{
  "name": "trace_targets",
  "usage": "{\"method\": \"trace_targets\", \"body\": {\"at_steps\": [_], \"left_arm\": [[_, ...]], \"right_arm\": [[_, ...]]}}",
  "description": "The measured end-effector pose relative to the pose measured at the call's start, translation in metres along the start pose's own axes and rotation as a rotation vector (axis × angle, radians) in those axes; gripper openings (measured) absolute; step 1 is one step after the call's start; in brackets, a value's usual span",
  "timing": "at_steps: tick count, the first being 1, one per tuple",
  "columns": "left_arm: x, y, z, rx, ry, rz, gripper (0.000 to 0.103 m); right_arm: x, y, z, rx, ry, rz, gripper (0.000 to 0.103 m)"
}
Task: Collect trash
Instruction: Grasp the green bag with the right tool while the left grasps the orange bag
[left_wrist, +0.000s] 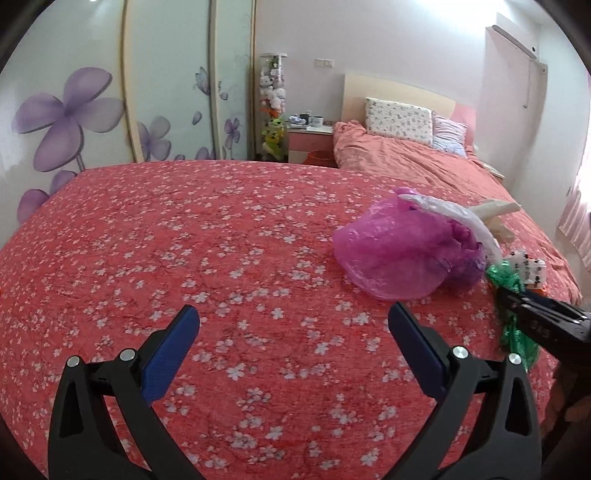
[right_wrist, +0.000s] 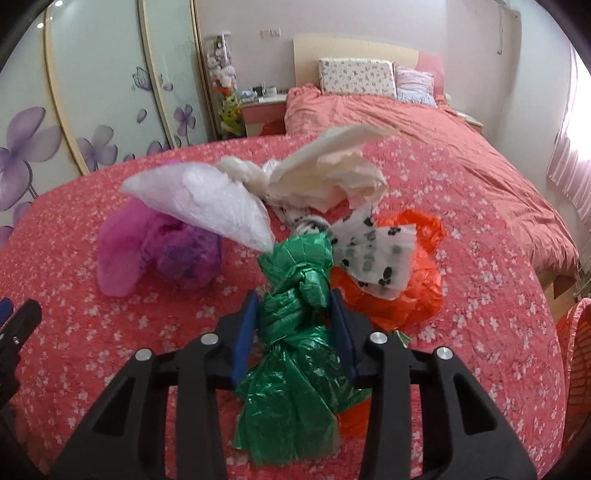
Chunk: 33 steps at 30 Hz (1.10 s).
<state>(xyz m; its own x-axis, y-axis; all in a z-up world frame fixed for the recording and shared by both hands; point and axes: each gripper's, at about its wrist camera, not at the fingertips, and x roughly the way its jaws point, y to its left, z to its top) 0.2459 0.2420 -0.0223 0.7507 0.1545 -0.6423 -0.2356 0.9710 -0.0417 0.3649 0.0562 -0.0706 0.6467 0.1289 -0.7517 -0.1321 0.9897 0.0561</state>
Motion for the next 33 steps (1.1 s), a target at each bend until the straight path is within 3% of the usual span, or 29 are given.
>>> {"method": "trace_targets", "body": {"at_steps": [7,16,22,29,32,33], "left_arm": [[-0.002,-0.01,-0.002,-0.005,0.011,-0.066,0.101],[-0.015,-0.047,-0.004,0.039,-0.015,-0.161,0.101],[-0.025,-0.093,-0.007,0.102,-0.094,-0.226,0.101],[-0.017,-0.169,-0.005,0.21,-0.038,-0.336,0.1],[-0.006,-0.198,-0.008,0.253,-0.004,-0.355,0.094],[-0.002,-0.205,-0.008,0.266,0.011,-0.357,0.087]], "right_arm": [[-0.016,-0.007,-0.007,0.012,-0.025,0.054,0.031],[-0.083,-0.041,-0.014,0.073,-0.148,0.133,0.031],[-0.107,-0.099,-0.021,0.146,-0.211,0.014,0.031],[-0.104,-0.155,-0.039,0.246,-0.197,-0.063,0.031],[-0.104,-0.171,-0.045,0.261,-0.196,-0.075,0.031],[-0.104,-0.176,-0.048,0.269,-0.197,-0.077,0.031]]}}
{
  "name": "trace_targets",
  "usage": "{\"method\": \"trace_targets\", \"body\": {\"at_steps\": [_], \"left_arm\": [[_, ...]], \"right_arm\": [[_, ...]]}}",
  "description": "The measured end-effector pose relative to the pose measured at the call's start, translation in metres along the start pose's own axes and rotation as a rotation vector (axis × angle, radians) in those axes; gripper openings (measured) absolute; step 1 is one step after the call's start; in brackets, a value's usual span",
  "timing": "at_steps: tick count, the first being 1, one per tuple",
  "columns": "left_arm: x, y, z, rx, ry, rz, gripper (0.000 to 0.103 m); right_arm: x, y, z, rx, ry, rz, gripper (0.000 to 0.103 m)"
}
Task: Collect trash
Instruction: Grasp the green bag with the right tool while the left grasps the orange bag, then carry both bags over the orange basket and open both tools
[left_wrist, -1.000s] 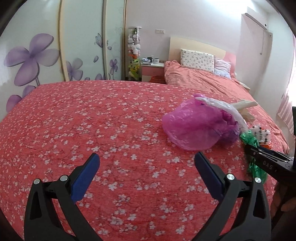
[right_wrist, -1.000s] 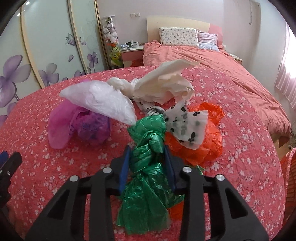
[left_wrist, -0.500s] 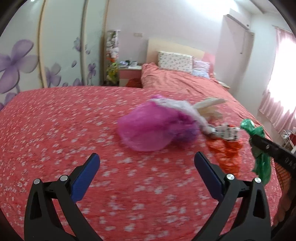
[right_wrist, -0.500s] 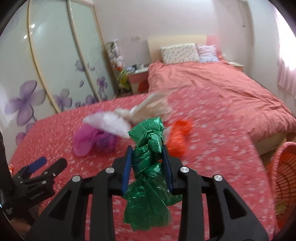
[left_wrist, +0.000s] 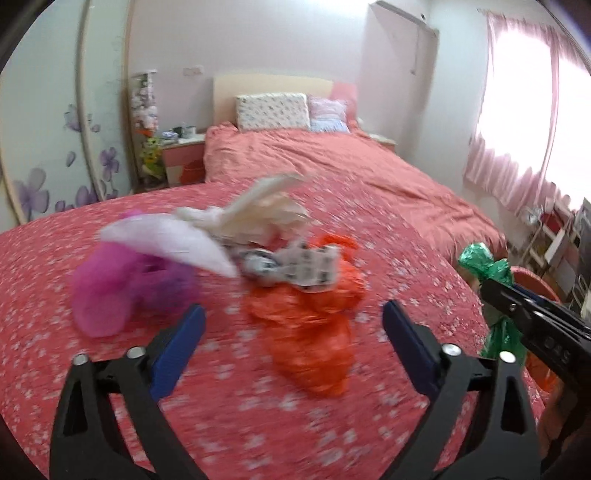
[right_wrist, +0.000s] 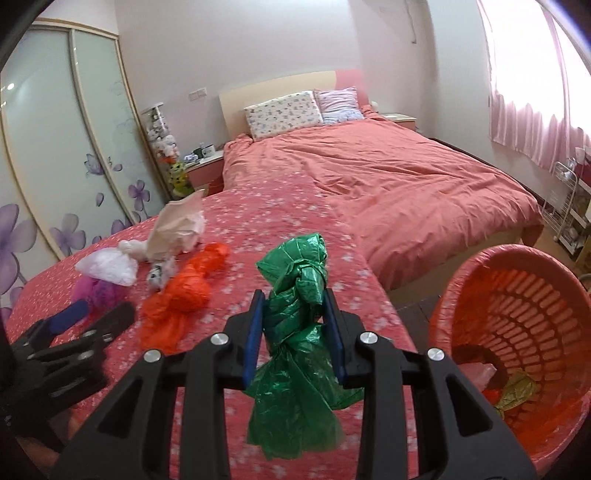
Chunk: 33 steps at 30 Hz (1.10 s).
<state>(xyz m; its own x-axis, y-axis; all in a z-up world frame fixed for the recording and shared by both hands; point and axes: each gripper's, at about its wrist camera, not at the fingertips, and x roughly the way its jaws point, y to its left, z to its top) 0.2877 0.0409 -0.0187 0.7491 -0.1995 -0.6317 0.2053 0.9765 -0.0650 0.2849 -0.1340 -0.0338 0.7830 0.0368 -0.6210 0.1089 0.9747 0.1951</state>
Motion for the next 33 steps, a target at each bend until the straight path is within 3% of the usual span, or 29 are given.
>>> {"method": "trace_targets", "body": {"at_steps": [3,8,12,15,19,33], "left_arm": [[0.022,-0.015,0.001,0.016,0.063,-0.003,0.079],[0.047,-0.022,0.004,0.002,0.134,0.022,0.075],[0.056,-0.021,0.0,-0.023,0.194,0.011,0.064],[0.052,-0.02,-0.001,-0.026,0.186,0.004,0.044],[0.046,-0.019,-0.003,-0.03,0.177,-0.022,0.03],[0.009,-0.045,-0.003,0.008,0.085,-0.087,0.012]], "right_arm": [[-0.001,-0.011,-0.001,0.019,-0.002,-0.003,0.031],[-0.002,-0.023,-0.003,0.039,-0.002,-0.01,0.031],[-0.002,-0.032,-0.006,0.054,-0.001,-0.009,0.031],[-0.002,-0.035,-0.006,0.061,0.0,-0.007,0.031],[-0.004,-0.035,-0.007,0.066,-0.004,-0.004,0.031],[-0.045,-0.045,-0.003,0.079,-0.063,-0.01,0.031]]}}
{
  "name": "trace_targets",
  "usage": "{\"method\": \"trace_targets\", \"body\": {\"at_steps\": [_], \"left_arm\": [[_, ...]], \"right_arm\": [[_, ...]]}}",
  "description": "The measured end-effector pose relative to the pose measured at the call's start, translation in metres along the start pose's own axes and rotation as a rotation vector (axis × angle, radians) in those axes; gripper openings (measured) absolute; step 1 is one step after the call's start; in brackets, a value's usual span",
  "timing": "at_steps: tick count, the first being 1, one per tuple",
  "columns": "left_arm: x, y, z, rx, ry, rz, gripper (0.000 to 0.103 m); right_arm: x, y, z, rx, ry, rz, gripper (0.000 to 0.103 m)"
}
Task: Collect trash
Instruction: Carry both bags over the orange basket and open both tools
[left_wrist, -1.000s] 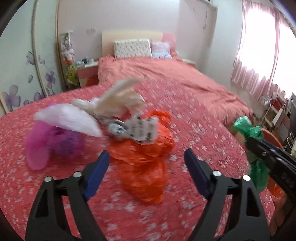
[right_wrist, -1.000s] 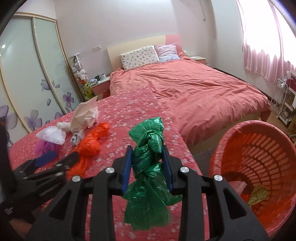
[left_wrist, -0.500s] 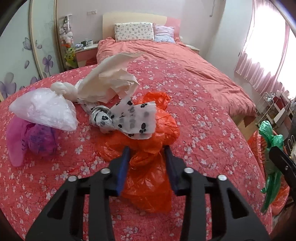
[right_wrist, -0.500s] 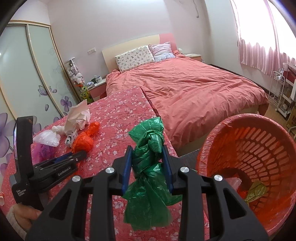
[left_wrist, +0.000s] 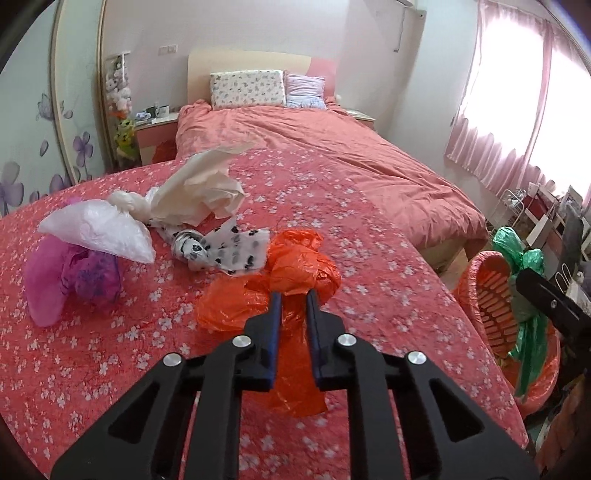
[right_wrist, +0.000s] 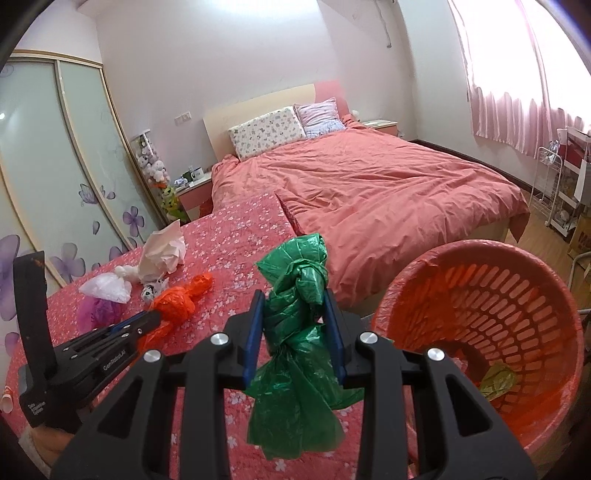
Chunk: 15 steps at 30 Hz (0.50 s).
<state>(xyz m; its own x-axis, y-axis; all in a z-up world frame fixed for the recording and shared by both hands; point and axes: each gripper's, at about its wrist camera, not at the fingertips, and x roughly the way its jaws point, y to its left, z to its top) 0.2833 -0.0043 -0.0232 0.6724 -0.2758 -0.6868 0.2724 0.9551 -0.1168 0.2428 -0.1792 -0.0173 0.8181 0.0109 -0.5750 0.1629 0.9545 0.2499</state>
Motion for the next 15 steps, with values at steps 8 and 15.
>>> {"method": "trace_targets", "body": {"at_steps": [8,15], "left_arm": [[-0.016,-0.019,0.001,0.029,-0.038,-0.046,0.009],[-0.03,-0.031,0.006,0.036,-0.074,-0.083,0.008]], "right_arm": [[-0.019,-0.008,-0.003,0.002,-0.015,-0.015,0.031],[-0.036,-0.024,0.0,0.017,-0.039,-0.033,0.031]]}}
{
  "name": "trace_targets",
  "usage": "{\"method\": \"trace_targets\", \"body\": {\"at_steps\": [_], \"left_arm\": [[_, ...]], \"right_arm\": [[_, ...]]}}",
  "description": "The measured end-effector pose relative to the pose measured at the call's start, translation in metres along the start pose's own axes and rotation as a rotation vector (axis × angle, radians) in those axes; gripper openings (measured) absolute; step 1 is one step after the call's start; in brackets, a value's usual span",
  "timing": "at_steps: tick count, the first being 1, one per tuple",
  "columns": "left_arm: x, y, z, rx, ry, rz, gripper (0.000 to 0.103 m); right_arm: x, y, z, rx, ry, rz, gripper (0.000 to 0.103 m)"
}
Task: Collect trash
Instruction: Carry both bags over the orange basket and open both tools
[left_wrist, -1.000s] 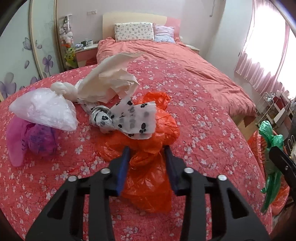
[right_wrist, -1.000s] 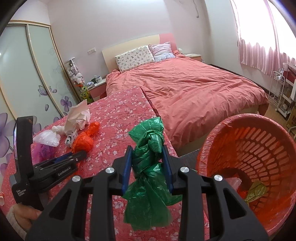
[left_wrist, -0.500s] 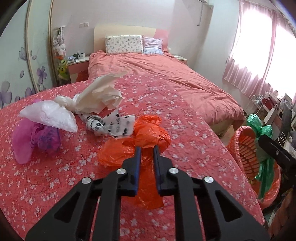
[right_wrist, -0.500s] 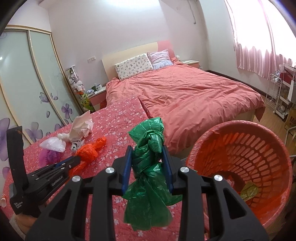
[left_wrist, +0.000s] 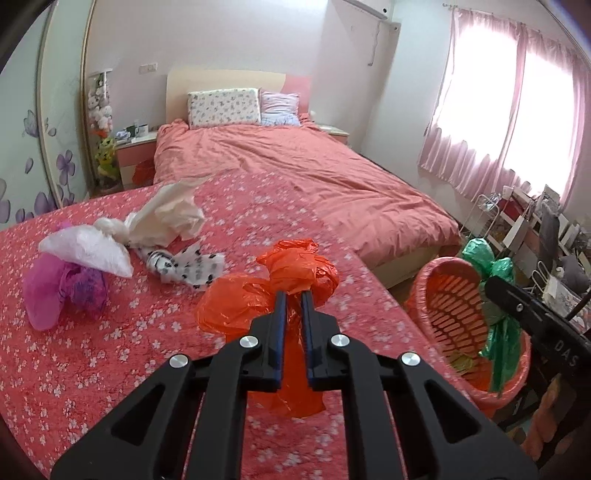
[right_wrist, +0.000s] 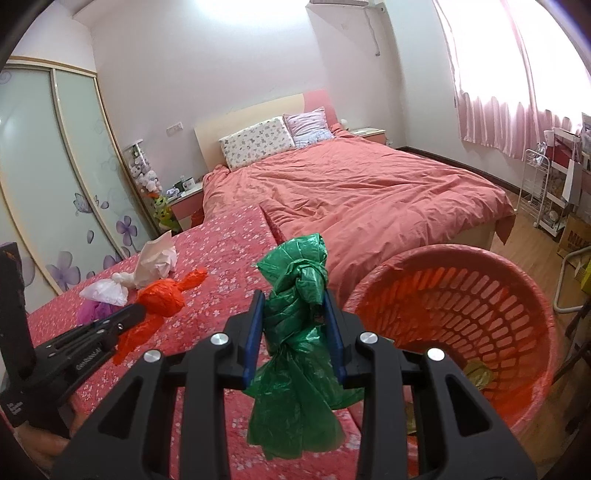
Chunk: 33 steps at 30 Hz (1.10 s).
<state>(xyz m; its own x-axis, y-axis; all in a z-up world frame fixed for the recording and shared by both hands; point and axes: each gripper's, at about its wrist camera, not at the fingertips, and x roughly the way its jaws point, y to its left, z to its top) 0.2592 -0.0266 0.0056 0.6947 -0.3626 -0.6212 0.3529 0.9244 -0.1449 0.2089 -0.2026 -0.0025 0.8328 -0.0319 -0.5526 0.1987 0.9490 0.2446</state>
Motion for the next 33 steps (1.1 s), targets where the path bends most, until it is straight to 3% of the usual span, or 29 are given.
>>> {"method": "trace_targets", "body": {"at_steps": [16,33], "left_arm": [[-0.017,-0.075,0.012,0.07,-0.068,-0.167,0.008],[0.007,-0.151,0.003,0.111,-0.032,-0.298,0.008]], "right_arm": [[-0.035,-0.058,0.005,0.074,-0.06,-0.082,0.031],[-0.045,-0.145,-0.001,0.206,-0.08,-0.186,0.031]]}}
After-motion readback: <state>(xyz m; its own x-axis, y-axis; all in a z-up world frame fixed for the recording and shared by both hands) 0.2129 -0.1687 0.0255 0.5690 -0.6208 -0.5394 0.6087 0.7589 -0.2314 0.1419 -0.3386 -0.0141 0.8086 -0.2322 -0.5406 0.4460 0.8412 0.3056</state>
